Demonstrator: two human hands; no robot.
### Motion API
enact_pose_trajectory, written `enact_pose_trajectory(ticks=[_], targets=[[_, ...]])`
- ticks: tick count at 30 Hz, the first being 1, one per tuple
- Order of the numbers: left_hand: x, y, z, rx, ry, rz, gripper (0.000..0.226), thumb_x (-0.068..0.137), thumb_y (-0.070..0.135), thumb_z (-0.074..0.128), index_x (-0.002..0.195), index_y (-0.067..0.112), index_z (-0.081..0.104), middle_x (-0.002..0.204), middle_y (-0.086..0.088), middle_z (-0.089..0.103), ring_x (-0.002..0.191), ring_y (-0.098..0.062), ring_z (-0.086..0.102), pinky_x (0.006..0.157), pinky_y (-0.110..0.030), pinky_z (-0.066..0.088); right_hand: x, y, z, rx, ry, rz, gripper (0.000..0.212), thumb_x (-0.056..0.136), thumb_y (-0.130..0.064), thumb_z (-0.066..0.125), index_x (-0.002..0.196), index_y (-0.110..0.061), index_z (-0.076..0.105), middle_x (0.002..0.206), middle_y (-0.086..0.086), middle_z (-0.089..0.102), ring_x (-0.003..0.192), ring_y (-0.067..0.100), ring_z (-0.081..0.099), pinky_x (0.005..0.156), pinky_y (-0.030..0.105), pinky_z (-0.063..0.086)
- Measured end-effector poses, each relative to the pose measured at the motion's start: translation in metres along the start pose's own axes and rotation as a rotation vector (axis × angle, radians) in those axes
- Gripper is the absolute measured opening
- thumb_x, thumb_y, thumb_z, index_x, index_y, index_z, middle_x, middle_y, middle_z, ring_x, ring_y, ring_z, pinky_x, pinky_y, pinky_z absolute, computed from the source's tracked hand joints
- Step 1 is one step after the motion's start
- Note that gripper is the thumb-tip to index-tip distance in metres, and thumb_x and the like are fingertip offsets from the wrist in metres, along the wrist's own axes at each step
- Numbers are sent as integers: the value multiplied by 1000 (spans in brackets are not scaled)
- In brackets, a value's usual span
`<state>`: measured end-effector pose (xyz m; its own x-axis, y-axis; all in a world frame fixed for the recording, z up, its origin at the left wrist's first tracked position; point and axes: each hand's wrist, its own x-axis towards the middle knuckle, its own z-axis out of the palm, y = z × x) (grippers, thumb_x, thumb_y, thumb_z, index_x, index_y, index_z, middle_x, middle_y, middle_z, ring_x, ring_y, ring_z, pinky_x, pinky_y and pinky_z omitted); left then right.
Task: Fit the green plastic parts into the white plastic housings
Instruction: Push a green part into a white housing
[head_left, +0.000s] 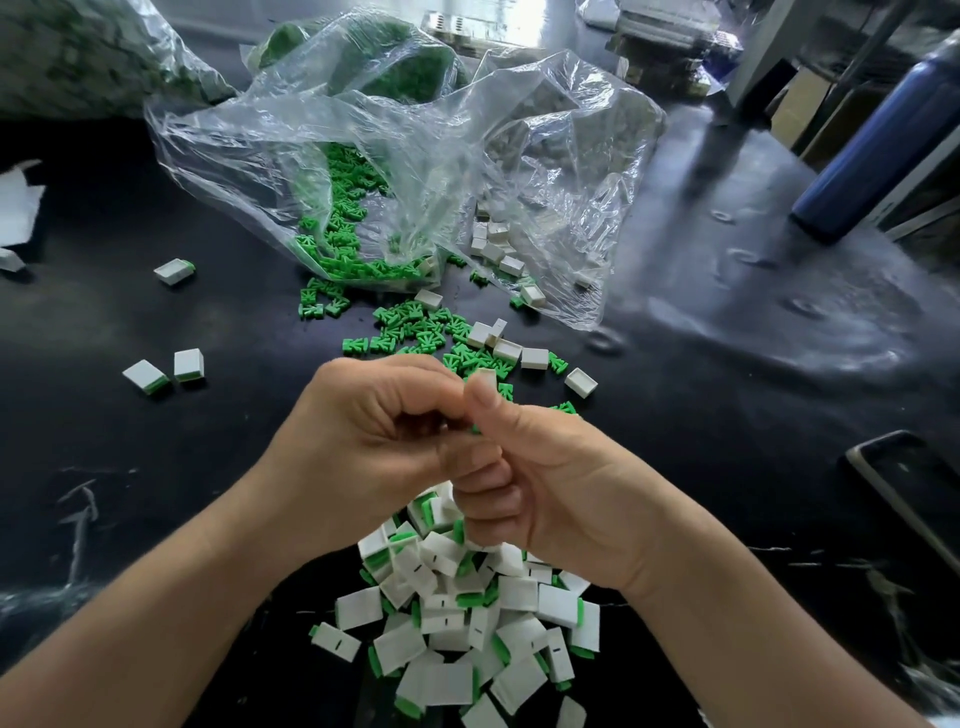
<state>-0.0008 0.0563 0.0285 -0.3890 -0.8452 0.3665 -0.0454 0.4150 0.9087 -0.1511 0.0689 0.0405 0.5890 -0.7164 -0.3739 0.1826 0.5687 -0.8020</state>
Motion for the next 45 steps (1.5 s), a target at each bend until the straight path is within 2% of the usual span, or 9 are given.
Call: enact_pose_trajectory(ticks=[5,13,15,18,20,23,31,41,45], targets=[[-1,1,0,-80,46,1,26,61,33,75,78,15,71,78,-13,65,68,-31,63,61,-43,53,-1,-4,-1,46,-63,33,38,79,-53,45,61,-22,56,55,-10,32,46,2,28,47,15,25],[0,1,0,-152,22,-2,26,65,45,75,80,24,74,80,-4,68,70,-20,66,64,-29,55,-1,-8,-3,39,-137,45,45,83,-48,34,60,-28,67,59,-10,34,50,3,29,50,16,27],[1,2,-1,-168,14,4,25,68,43,74,83,23,74,80,-3,69,72,-18,66,66,-26,54,-2,-9,-4,66,-133,52,41,83,-47,35,62,-26,63,59,-9,34,50,4,30,50,17,27],[0,3,-1,-102,12,17,26,65,44,75,81,23,73,80,-7,67,70,-24,65,64,-34,56,-3,-8,-5,31,-98,43,36,81,-47,39,65,-21,57,58,-8,34,50,4,28,50,17,25],[-1,3,1,-53,35,19,16,60,35,75,75,30,71,80,-7,66,69,-27,64,62,-41,55,-2,-7,-4,-2,-76,42,31,80,-47,41,76,-18,49,58,-8,32,50,4,27,50,18,23],[-1,3,1,27,38,27,19,64,30,67,81,20,69,82,-8,65,67,-28,63,59,-44,52,-2,-5,-3,-30,-52,39,34,81,-50,47,90,-18,38,60,-6,29,50,5,25,51,19,20],[-1,4,1,94,37,33,24,65,30,65,84,15,67,84,-8,65,66,-24,63,57,-41,52,-4,-4,5,-75,54,-7,35,70,-49,46,64,-15,37,56,-6,28,46,5,25,48,18,21],[0,4,1,75,38,-9,23,62,29,68,82,19,69,78,-1,67,64,-15,64,58,-31,55,-3,3,9,-79,133,-62,33,68,-45,51,61,-16,36,51,-8,28,47,6,23,50,22,17],[0,6,0,30,32,9,31,63,40,74,81,15,69,78,-6,66,64,-24,64,57,-39,55,-3,1,7,-135,119,-75,37,71,-48,50,59,-15,39,51,-8,31,46,6,26,45,17,23]])
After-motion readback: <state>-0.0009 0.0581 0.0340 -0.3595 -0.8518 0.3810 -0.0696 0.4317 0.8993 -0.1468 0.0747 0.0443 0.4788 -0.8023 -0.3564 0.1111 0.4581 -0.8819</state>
